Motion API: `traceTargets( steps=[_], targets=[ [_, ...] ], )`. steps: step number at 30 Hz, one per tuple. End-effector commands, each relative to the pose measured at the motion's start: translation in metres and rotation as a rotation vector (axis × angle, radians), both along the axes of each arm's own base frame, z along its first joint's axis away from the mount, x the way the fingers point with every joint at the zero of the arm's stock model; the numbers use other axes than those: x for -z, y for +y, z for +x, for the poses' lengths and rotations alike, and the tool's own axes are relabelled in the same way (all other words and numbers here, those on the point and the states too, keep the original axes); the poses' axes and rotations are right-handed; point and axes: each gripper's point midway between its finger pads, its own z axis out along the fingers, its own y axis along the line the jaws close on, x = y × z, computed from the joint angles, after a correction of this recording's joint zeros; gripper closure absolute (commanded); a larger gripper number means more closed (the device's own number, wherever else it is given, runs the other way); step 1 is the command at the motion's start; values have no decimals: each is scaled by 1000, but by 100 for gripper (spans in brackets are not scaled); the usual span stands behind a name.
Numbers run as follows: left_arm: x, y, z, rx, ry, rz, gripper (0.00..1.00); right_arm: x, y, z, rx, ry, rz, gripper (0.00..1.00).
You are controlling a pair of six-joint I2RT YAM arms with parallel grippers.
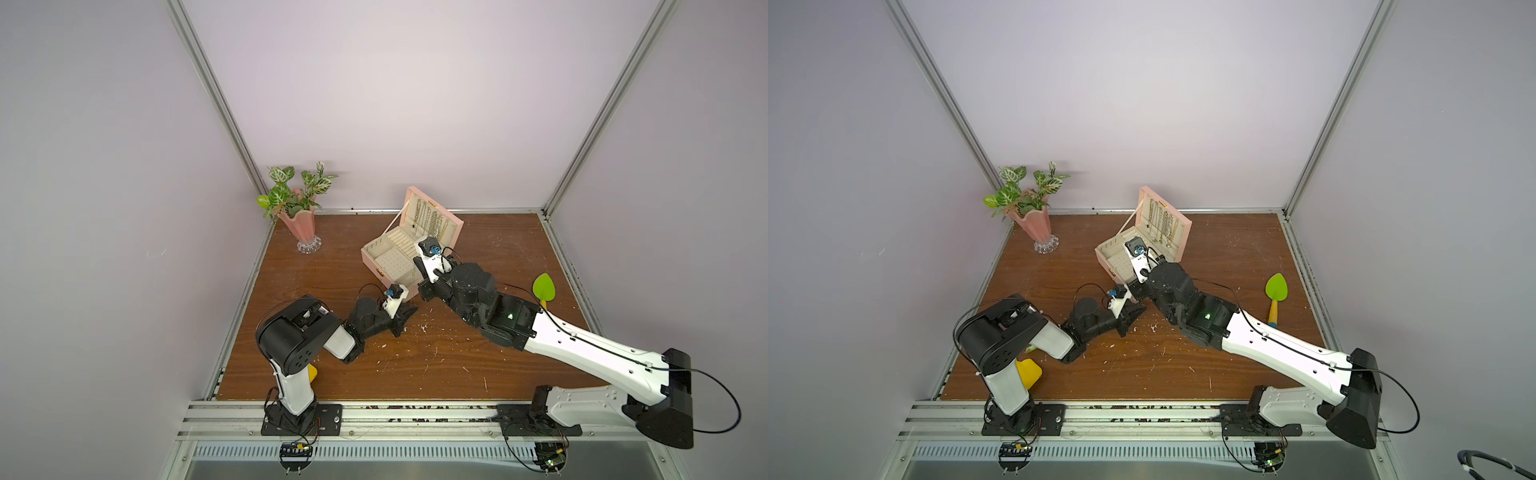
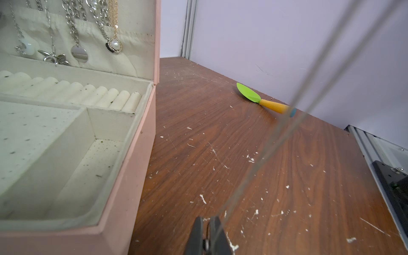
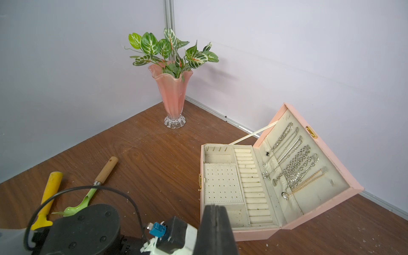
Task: Put jewelry chain into jewelry box
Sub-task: Pick up the necklace from the center of the board.
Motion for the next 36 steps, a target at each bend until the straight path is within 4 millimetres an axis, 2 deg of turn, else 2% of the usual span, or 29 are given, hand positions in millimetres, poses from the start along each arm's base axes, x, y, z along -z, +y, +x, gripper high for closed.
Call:
traceTargets(
  steps=[1, 2, 6, 9, 13, 16, 20, 24, 29, 30, 32, 33, 34, 36],
  targets=[
    [-11, 2, -3, -13, -28, -22, 96, -36, -14, 0, 45, -55, 76, 100],
    [-12, 5, -4, -24, -23, -26, 98, -33, -16, 1, 58, -52, 72, 100],
    [-22, 19, -12, -66, -13, -54, 99, -16, -33, 12, 107, -5, 85, 100],
    [-34, 26, -20, -74, -5, -86, 99, 8, -53, 22, 127, 60, 130, 100],
    [-43, 22, -21, -58, 45, -81, 99, 48, -76, 26, 177, 134, 157, 100],
    [-55, 17, -20, -39, 55, -79, 99, 86, -90, 23, 200, 189, 200, 100],
    [-62, 1, -16, 24, 116, 12, 99, 135, -99, 13, 192, 256, 261, 100],
    [-68, -9, -13, 64, 169, 79, 99, 169, -102, 0, 153, 266, 319, 100],
    [-73, -19, -18, 104, 221, 124, 99, 194, -101, -18, 61, 235, 353, 100],
    [-74, -22, -20, 117, 227, 133, 99, 199, -102, -20, 57, 235, 346, 92],
    [-76, -28, -25, 140, 233, 151, 99, 202, -99, -25, 17, 227, 324, 59],
    [-77, -31, -27, 150, 234, 159, 99, 201, -96, -28, -17, 215, 317, 47],
    [-78, -35, -29, 163, 235, 163, 99, 198, -93, -32, -51, 199, 317, 40],
    [-83, -41, -33, 188, 238, 163, 99, 189, -89, -40, -118, 148, 321, 32]
  ],
)
